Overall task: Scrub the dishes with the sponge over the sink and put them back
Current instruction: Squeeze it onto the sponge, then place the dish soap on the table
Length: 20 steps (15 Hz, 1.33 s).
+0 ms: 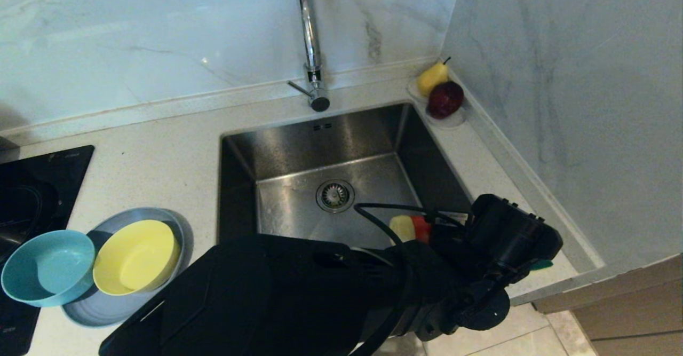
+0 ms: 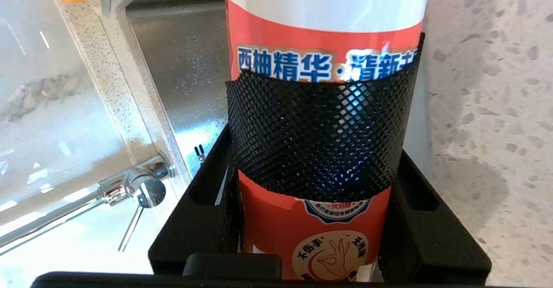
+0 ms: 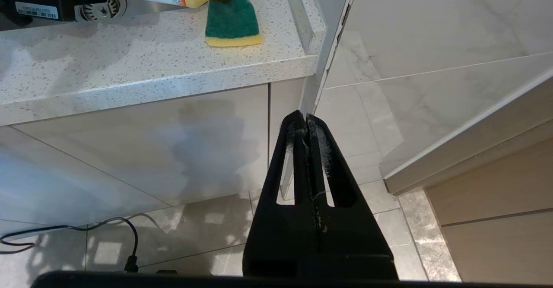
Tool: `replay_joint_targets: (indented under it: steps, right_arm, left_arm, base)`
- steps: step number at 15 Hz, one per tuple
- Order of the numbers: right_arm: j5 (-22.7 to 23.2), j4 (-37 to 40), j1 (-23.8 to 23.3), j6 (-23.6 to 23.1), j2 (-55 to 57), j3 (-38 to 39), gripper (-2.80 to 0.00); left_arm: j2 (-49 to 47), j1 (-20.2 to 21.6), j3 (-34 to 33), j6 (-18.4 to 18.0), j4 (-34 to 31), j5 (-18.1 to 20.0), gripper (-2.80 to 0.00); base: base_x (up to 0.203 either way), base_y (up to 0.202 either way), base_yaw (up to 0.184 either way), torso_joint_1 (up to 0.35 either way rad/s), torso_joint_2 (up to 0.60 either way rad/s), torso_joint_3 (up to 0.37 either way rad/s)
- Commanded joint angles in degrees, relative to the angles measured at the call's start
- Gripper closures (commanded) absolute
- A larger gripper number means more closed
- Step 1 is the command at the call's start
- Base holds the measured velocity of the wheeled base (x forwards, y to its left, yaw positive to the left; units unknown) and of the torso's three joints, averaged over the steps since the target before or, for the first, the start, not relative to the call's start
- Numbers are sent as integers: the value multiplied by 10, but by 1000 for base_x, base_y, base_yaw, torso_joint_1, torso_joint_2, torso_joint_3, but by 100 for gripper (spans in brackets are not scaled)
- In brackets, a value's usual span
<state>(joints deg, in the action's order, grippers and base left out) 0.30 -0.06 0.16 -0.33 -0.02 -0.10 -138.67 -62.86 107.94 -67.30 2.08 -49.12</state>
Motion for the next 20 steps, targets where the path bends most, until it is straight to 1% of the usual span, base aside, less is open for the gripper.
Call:
replay_joint_targets:
  steps: [1,6,8,11,14,15,16,17,20]
  right_arm:
    - [0,0,0,0,-1,0,0]
    - [0,0,0,0,-1,0,0]
    - [0,0,0,0,-1,0,0]
    - [0,0,0,0,-1,0,0]
    - [0,0,0,0,-1,0,0]
    - [0,0,0,0,-1,0,0]
    - [0,0,0,0,-1,0,0]
    - [0,0,0,0,-1,0,0]
    - [0,0,0,0,-1,0,0]
  left_arm:
    - [-1,-2,0,-2,0,-5,0]
    - [-1,-3,-1,-1,-1,-4,0]
    - [3,-4,0,7,8,-3,0]
    - [15,-4,-2,60,7,13,0]
    - [28,-3,-2,94,5,42,0]
    - [38,-3,-2,118,0,65,0]
    - [41,-3,-1,126,1,74,0]
    - [47,-3,0,144,4,95,0]
    - [71,-3,-1,209,-1,143,0]
  base:
    - [0,0,0,0,0,0]
    - [0,0,0,0,0,0]
    - [0,0,0,0,0,0]
    - [0,0,0,0,0,0]
    - [0,0,0,0,0,0]
    - [0,0,0,0,0,0]
    - [0,0,0,0,0,0]
    - [0,0,0,0,0,0]
    - [0,0,0,0,0,0]
